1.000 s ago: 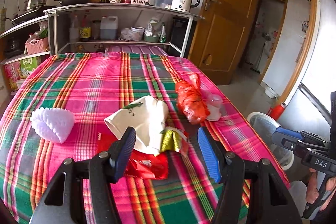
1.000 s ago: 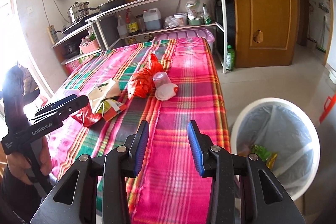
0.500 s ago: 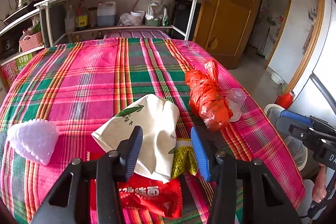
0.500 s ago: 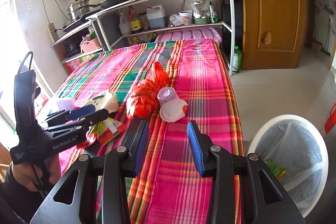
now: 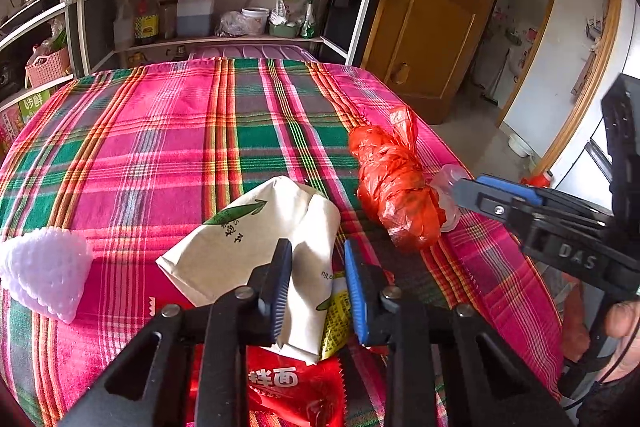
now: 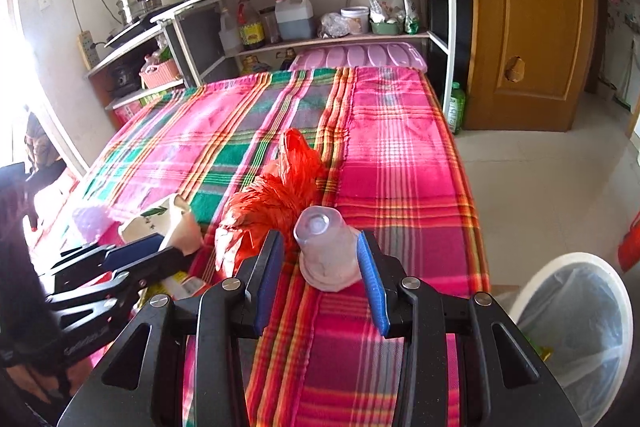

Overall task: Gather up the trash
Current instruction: 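Grasp the white paper bag with the left gripper while the right grasps the lidded plastic cup, then carry both items over the white bin and open both grippers to drop them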

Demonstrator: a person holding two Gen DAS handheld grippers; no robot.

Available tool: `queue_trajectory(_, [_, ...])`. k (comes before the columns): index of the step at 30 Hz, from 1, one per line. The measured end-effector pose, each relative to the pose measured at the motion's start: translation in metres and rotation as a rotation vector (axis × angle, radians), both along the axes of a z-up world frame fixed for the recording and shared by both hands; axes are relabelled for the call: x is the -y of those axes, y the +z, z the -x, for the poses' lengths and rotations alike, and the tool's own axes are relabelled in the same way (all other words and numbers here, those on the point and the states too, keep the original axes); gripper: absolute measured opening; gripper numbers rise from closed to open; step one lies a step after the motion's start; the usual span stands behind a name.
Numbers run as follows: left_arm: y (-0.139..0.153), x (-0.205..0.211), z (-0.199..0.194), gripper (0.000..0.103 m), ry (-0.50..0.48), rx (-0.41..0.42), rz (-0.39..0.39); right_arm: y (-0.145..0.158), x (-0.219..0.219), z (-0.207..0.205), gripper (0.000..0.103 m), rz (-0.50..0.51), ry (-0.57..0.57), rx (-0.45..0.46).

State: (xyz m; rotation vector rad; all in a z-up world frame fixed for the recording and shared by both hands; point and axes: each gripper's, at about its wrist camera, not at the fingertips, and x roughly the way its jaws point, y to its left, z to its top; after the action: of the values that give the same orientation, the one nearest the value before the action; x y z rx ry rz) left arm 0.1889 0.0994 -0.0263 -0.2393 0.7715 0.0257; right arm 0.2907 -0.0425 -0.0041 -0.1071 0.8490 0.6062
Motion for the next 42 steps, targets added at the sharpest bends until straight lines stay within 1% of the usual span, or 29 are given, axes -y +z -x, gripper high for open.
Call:
queue_trajectory(4, [-0.002, -0.002, -0.001, 0.028, -0.003, -0.006, 0.014, -0.007, -0.007, -0.009, 0.039, 0.024, -0.011, -0.017])
queue_trajectory(7, [-0.001, -0.002, -0.003, 0.028, -0.005, -0.009, 0.008, -0.009, -0.007, -0.014, 0.039, 0.01, -0.02, -0.03])
queue_trajectory(10, [-0.001, -0.002, -0.004, 0.028, -0.008, -0.009, 0.008, -0.008, -0.006, -0.013, 0.033, 0.004, -0.019, -0.023])
queue_trajectory(12, [-0.001, -0.004, -0.004, 0.023, -0.005, -0.007, 0.006, -0.007, -0.004, -0.011, 0.031, -0.007, -0.017, -0.021])
queue_trajectory(14, [0.0, -0.004, -0.004, 0.022, -0.004, -0.005, 0.008, -0.006, -0.003, -0.01, 0.03, -0.011, -0.016, -0.014])
queue_trajectory(21, [0.007, -0.001, 0.003, 0.017, -0.007, 0.021, -0.024, 0.002, 0.007, 0.002, 0.029, -0.033, -0.012, 0.007])
queue_trajectory(34, [0.029, -0.003, 0.029, 0.015, 0.016, 0.071, -0.043, 0.021, 0.035, 0.033, 0.029, -0.078, -0.026, 0.035])
queue_trajectory(39, [0.039, 0.002, 0.036, 0.015, 0.005, 0.098, -0.041, 0.029, 0.051, 0.045, 0.029, -0.09, -0.043, 0.05])
queue_trajectory(42, [0.043, 0.013, 0.037, 0.015, -0.012, 0.109, -0.041, 0.033, 0.064, 0.051, 0.029, -0.095, -0.059, 0.057])
